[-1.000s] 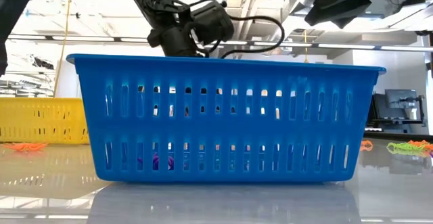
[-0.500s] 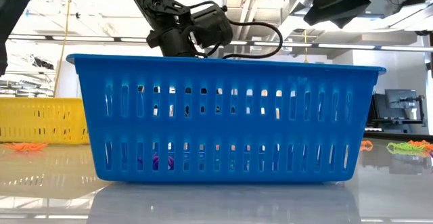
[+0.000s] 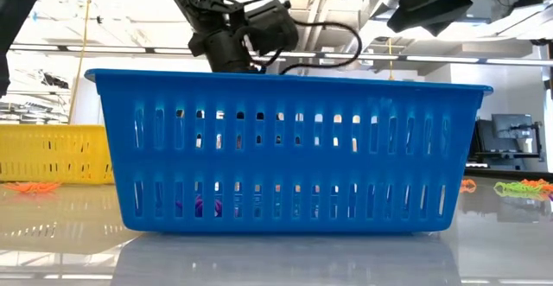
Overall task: Sort Halloween decoration
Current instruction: Put the green spider toy into the red basket, then put the purple spider toy into the blue basket
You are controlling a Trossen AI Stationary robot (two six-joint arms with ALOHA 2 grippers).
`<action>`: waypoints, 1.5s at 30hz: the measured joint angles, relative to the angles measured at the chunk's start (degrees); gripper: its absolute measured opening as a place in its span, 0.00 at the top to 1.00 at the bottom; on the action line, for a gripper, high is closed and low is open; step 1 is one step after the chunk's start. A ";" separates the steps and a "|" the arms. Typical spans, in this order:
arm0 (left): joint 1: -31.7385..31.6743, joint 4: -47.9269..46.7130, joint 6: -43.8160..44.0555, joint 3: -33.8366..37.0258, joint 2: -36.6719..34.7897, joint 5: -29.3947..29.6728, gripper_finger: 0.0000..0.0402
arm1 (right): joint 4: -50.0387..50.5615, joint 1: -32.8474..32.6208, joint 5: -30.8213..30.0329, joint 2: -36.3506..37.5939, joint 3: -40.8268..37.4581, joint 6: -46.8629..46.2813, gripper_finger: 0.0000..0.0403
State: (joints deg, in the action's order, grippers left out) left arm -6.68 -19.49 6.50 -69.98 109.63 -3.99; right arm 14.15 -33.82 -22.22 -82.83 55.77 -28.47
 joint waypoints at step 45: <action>-22.25 -9.39 -4.64 -19.55 -1.65 -0.95 0.67 | 0.37 -0.26 0.26 0.00 0.00 0.00 0.60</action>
State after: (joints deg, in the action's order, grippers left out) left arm -28.93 -28.87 1.85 -89.52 107.98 -4.95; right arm 14.52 -34.09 -21.95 -82.83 55.77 -28.47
